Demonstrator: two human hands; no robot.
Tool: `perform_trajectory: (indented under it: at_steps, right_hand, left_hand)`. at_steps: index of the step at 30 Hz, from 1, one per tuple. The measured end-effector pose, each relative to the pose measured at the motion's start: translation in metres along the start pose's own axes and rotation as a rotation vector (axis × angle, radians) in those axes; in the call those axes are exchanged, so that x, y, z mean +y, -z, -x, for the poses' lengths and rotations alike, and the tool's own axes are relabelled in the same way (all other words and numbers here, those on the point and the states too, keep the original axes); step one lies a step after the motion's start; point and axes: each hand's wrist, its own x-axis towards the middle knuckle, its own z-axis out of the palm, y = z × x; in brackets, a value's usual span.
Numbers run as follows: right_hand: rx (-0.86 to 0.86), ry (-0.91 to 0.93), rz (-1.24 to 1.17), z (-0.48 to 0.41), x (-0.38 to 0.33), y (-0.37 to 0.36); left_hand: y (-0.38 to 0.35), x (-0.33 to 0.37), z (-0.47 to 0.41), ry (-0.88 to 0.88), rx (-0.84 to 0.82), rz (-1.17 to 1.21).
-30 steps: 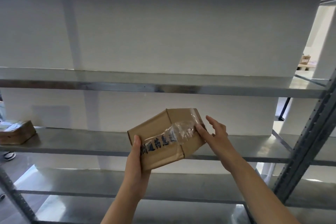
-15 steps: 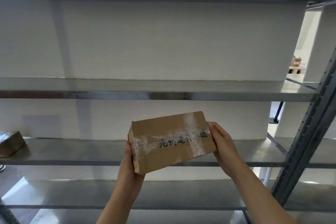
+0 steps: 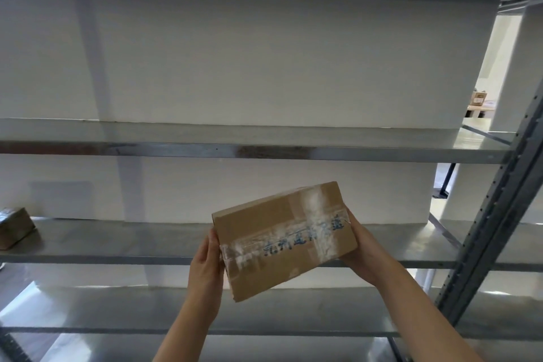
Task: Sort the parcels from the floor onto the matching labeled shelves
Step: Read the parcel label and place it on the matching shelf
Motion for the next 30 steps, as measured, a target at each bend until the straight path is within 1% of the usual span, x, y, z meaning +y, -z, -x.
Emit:
perform_trajectory:
  at_steps: [2, 4, 8, 12, 13, 15, 17, 18, 20, 23, 28, 30]
  right_hand:
    - [0.012, -0.014, 0.026, -0.001, -0.001, 0.002]
    - [0.007, 0.009, 0.050, -0.001, 0.000, 0.003]
    - [-0.002, 0.022, -0.004, -0.004, 0.002, 0.005]
    - [-0.025, 0.060, -0.018, -0.011, 0.006, 0.013]
    - [-0.020, 0.066, -0.017, -0.012, 0.007, 0.015]
    - [0.004, 0.072, -0.010, -0.013, 0.007, 0.015]
    - [0.016, 0.094, 0.038, -0.013, 0.008, 0.011]
    - [0.027, 0.116, 0.081, -0.013, 0.008, 0.007]
    - [0.073, 0.175, 0.151, -0.011, 0.006, -0.002]
    - [0.131, 0.245, 0.170, -0.009, 0.001, -0.010]
    - [0.214, 0.265, 0.204, -0.010, -0.004, -0.012]
    - [0.230, 0.265, 0.174, -0.012, -0.002, -0.012]
  left_hand:
    - [0.004, -0.004, -0.003, -0.017, 0.047, -0.031]
    - [0.004, -0.004, -0.002, -0.019, 0.043, -0.019]
    - [-0.001, -0.007, 0.004, -0.075, -0.040, -0.075]
    - [0.000, -0.009, 0.006, -0.028, -0.095, 0.051]
    - [0.001, -0.010, 0.005, -0.025, -0.126, 0.049]
    - [-0.001, -0.011, 0.007, -0.046, -0.160, -0.040]
    - [-0.006, -0.016, 0.007, -0.069, -0.128, -0.149]
    - [-0.007, -0.020, 0.006, -0.068, -0.104, -0.153]
    - [-0.007, -0.024, 0.005, -0.064, -0.067, -0.095]
    - [-0.002, -0.032, 0.002, -0.096, -0.037, -0.049]
    - [-0.001, -0.034, 0.008, -0.215, -0.066, -0.059]
    - [0.000, -0.031, 0.008, -0.260, -0.053, -0.096]
